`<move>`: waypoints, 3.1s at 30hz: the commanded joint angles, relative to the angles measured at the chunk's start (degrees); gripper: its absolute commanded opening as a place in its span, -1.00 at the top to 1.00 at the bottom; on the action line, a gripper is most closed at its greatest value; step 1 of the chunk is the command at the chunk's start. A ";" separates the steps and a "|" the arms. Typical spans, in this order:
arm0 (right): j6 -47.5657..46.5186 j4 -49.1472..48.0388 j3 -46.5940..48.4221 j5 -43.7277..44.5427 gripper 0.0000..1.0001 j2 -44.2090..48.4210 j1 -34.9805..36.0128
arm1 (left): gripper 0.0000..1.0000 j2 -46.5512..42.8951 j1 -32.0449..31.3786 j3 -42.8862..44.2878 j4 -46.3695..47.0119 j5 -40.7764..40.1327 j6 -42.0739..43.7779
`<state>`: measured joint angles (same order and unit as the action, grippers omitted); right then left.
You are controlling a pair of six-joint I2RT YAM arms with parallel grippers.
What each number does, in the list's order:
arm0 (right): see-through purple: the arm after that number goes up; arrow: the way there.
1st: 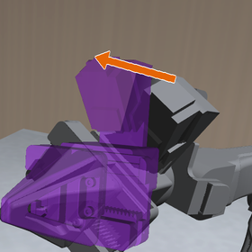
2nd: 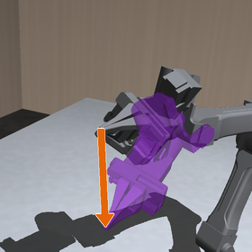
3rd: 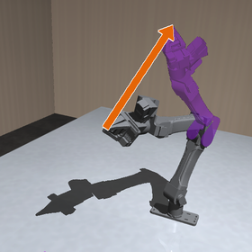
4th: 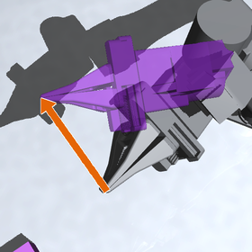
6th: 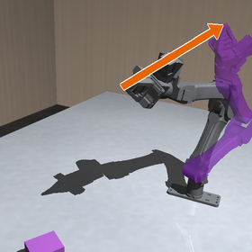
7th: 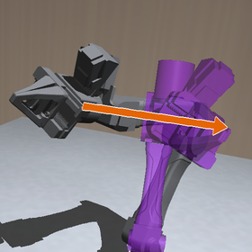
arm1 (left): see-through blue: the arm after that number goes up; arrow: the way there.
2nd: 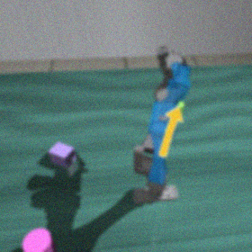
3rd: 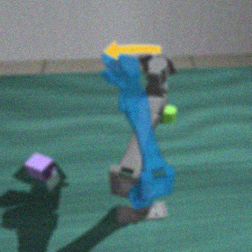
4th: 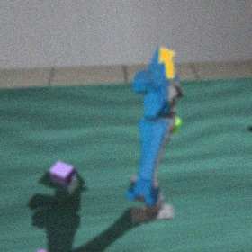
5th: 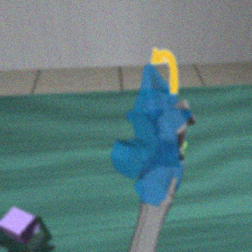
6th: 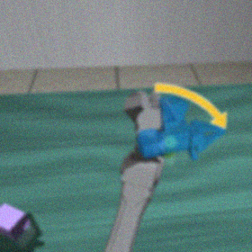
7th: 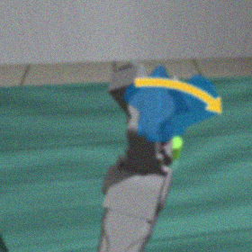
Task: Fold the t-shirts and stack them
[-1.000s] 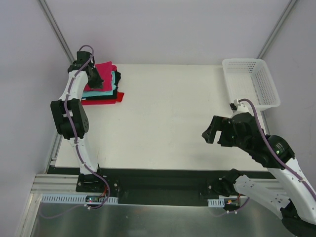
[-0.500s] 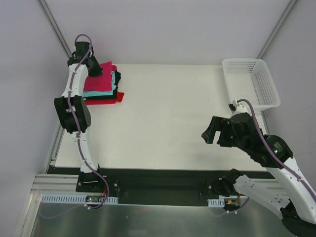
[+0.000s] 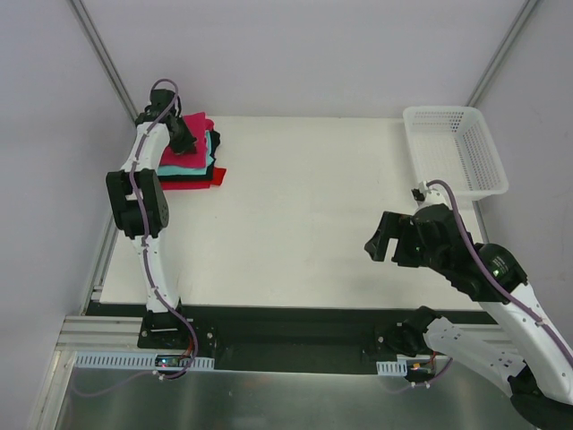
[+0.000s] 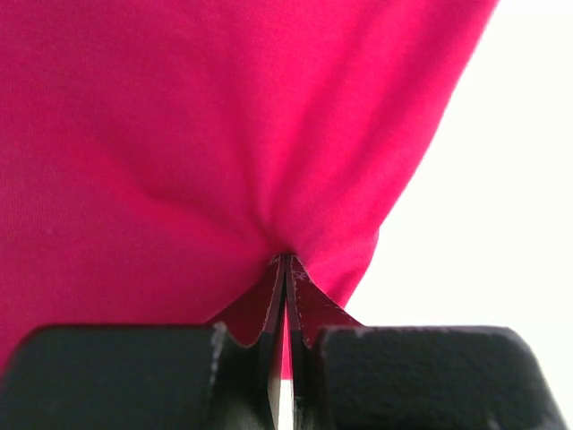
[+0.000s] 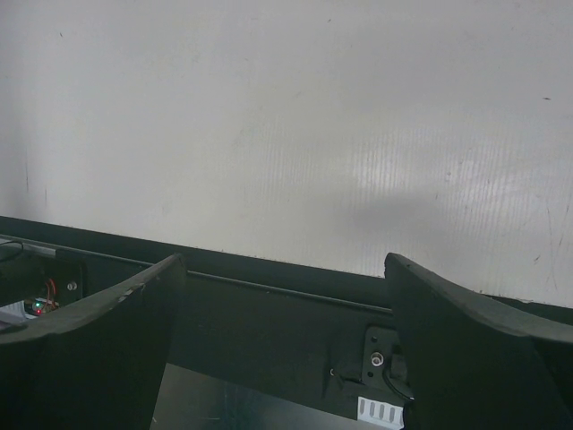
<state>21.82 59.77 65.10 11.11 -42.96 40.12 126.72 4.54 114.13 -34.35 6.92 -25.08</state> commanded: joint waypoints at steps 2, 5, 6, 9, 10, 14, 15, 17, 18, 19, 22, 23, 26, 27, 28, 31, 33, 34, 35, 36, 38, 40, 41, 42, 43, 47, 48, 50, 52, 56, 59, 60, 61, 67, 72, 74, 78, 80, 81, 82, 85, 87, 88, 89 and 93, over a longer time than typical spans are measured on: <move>-0.12 -1.23 -0.50 -0.57 -0.93 0.51 -0.22 | 1.00 -8.06 1.87 0.22 -0.81 -0.59 0.91; -0.12 -1.23 -0.68 -0.48 -0.93 0.95 -0.22 | 1.00 -9.73 3.89 0.31 -1.86 -2.60 1.61; -0.12 -1.23 -0.76 -0.48 -0.93 1.04 -0.22 | 1.00 -10.34 4.34 -0.21 -2.47 -2.87 1.79; -0.12 -1.14 -0.85 -0.48 -0.93 1.30 -0.13 | 1.00 -11.75 7.06 -3.02 -2.74 -3.93 1.27; -0.12 -1.14 -0.85 -0.39 -0.93 1.39 -0.22 | 1.00 -12.19 8.02 -3.90 -2.65 -4.10 0.91; -0.12 -1.41 -0.85 -0.74 -0.93 1.30 -0.13 | 1.00 -12.81 11.89 -8.03 -2.57 -5.33 1.08; -0.12 -1.50 -0.85 -0.83 -0.93 1.30 -0.13 | 1.00 -12.55 12.34 -8.39 -2.65 -5.42 1.43; -0.12 -1.59 -1.03 -0.92 -0.93 1.39 -0.22 | 1.00 -11.93 13.30 -9.53 -2.57 -5.60 1.61; -0.12 -1.67 -1.12 -0.83 -0.93 1.47 -0.22 | 1.00 -11.76 13.83 -10.06 -2.57 -5.60 1.61; -0.03 -1.59 -1.29 -0.83 -0.93 1.56 -0.13 | 1.00 -11.32 14.18 -11.02 -2.57 -5.69 1.44; 0.06 -1.59 -1.12 -0.92 -0.93 1.74 -0.22 | 1.00 -10.44 14.54 -12.17 -2.57 -5.60 1.09; -0.03 -1.58 -1.12 -0.74 -0.93 1.74 -0.22 | 1.00 -10.52 14.45 -12.35 -2.57 -5.43 0.74; -0.03 -1.32 -1.12 -0.66 -0.93 1.65 -0.22 | 1.00 -12.80 14.54 -12.79 -1.69 -5.42 -0.23; 0.06 -1.32 -1.12 -0.74 -0.93 1.65 -0.13 | 1.00 -13.51 14.45 -12.70 -1.43 -5.42 -0.32; 0.06 -1.23 -1.20 -0.83 -0.93 1.56 -0.13 | 1.00 -14.56 14.54 -11.74 -1.42 -5.08 -0.23; 0.41 -1.58 -1.20 -1.27 -0.93 1.48 -0.22 | 1.00 -16.66 14.45 -9.37 -2.21 -2.88 0.21; 0.50 -2.02 -1.12 -1.36 -0.93 1.48 -0.22 | 1.00 -18.69 13.93 -9.27 -2.74 -2.52 0.03; 0.41 -2.20 -1.20 -1.45 -0.93 1.21 -0.13 | 1.00 -21.05 13.49 -9.97 -2.92 -1.65 0.03; 0.41 -2.37 -1.29 -1.53 -0.93 1.21 -0.22 | 1.00 -22.38 12.53 -10.85 -2.83 -0.95 -0.58; 0.50 -2.90 -1.38 -1.62 -0.93 0.86 -0.22 | 1.00 -23.52 11.91 -11.90 -2.83 -0.25 -0.76; 0.67 -3.43 -1.64 -2.06 -0.93 0.16 -0.22 | 1.00 -26.25 9.72 -15.76 -2.65 -0.06 -1.28; 0.85 -4.39 -1.91 -3.03 -0.93 -0.19 -0.13 | 1.00 -27.39 8.92 -20.14 -2.04 -0.67 -1.46; 0.94 -4.57 -2.08 -3.20 -0.93 -0.37 -0.22 | 1.00 -27.31 8.74 -21.74 -1.60 -1.20 -1.81; 0.94 -4.66 -2.17 -3.38 -0.93 -0.46 -0.22 | 1.00 -27.31 8.91 -23.23 -1.08 -2.07 -1.99; 0.94 -4.66 -2.26 -3.38 -0.93 -0.37 -0.13 | 1.00 -26.62 9.00 -25.68 -0.29 -2.87 -2.08; 0.68 -3.96 -2.61 -2.77 -0.93 0.42 -0.22 | 1.00 -24.42 10.67 -29.83 2.35 -2.44 -2.34; 0.50 -3.70 -2.70 -2.24 -0.93 0.68 -0.13 | 1.00 -23.80 11.02 -30.10 2.62 -3.13 -2.34; 0.41 -3.61 -2.70 -2.06 -0.93 0.68 -0.13 | 1.00 -21.87 11.37 -29.93 3.41 -3.58 -2.25; 0.15 -3.61 -2.44 -1.89 -0.93 0.42 -0.22 | 1.00 -19.94 11.46 -28.88 3.50 -4.36 -1.99; -0.20 -3.43 -2.43 -1.62 -0.93 0.07 -0.22 | 1.00 -17.03 11.72 -26.85 4.29 -4.81 -1.29; -0.38 -3.08 -2.43 -1.27 -0.93 -0.28 -0.22 | 1.00 -15.36 12.51 -26.24 5.69 -5.95 -0.32; -0.47 -2.90 -2.43 -1.10 -0.93 -0.20 -0.13 | 1.00 -14.92 12.86 -26.24 6.74 -5.95 0.03; -0.55 -2.82 -2.35 -0.92 -0.93 -0.28 -0.22 | 1.00 -13.96 13.13 -26.06 7.19 -5.86 0.64; -1.08 -2.38 -1.47 -0.39 -0.93 -1.42 -0.22 | 1.00 -10.09 14.89 -23.51 8.33 -5.34 2.31; -1.17 -2.11 -0.50 -0.04 -0.93 -2.21 -0.22 | 1.00 -7.81 15.76 -21.58 8.60 -4.46 2.76; -1.26 -2.02 -0.41 -0.04 -0.93 -2.57 -0.13 | 1.00 -7.19 15.85 -20.70 8.68 -4.19 2.58; -1.26 -1.85 -0.33 0.22 -0.93 -3.01 -0.22 | 1.00 -5.00 15.77 -17.90 8.60 -3.67 2.14; -1.34 -1.76 -0.33 0.40 -0.93 -3.01 -0.22 | 1.00 -4.46 15.86 -17.19 8.60 -3.75 2.14; -1.26 -1.67 -0.33 0.49 -0.93 -3.09 -0.13 | 1.00 -4.02 15.86 -16.31 8.51 -3.49 2.23; -1.26 -1.67 -0.24 0.57 -0.93 -3.09 -0.22 | 1.00 -3.93 15.86 -16.13 8.60 -3.58 2.14; -1.34 -1.67 0.03 0.75 -0.93 -3.62 -0.22 | 1.00 -3.67 15.86 -15.78 8.60 -2.88 1.88; -1.43 -1.85 0.46 0.49 -0.93 -4.32 -0.22 | 1.00 -4.28 15.86 -16.65 8.60 -2.17 1.53; -1.43 -1.93 0.55 0.49 -0.93 -4.50 -0.22 | 1.00 -4.81 15.77 -17.35 8.60 -1.65 0.92; -1.35 -2.28 0.55 0.14 -0.93 -4.68 -0.13 | 1.00 -5.51 15.85 -18.14 8.77 -1.30 0.56; -0.82 -3.78 -0.85 -0.74 -0.93 -4.76 -0.13 | 1.00 -11.47 13.67 -22.10 9.21 -0.67 -0.50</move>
<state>21.37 57.25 63.31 10.66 -47.70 40.12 122.28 19.99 94.76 -25.96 3.73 -23.86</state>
